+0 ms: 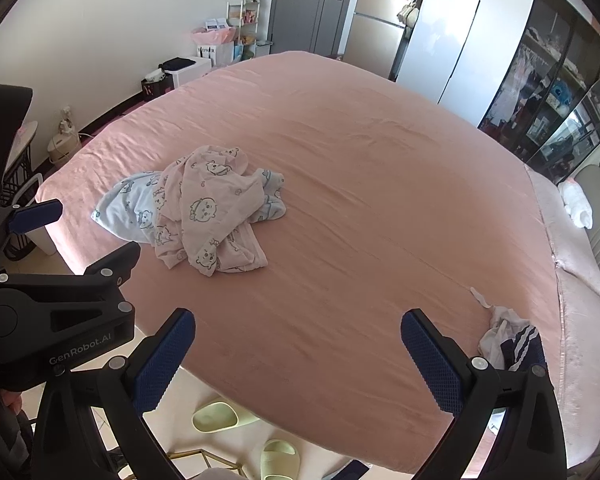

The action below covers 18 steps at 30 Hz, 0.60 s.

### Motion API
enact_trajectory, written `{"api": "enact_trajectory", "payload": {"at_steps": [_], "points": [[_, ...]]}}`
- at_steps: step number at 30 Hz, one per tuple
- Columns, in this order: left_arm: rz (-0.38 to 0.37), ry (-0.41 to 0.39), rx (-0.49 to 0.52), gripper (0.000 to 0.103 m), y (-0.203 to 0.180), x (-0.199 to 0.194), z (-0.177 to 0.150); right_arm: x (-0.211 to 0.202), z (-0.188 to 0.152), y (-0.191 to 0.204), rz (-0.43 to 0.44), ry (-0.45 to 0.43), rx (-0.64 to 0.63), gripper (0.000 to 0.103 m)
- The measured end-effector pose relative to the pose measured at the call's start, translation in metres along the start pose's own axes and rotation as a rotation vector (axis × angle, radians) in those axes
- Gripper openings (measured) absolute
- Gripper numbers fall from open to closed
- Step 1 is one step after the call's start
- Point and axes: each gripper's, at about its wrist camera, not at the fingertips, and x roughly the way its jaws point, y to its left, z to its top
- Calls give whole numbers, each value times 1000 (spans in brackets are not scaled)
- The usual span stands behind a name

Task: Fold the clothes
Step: 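Move both grippers toward the pink cartoon-print clothing heap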

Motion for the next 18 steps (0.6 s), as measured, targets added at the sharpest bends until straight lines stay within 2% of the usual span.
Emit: {"api": "enact_trajectory", "payload": {"at_steps": [4,18], "points": [[-5,18,-11,89,3,7,1,5,3,2,13,-2,-11,103],[69,63,-94,89,25,35,6,38,27,23,43,-23,-87,103]]}}
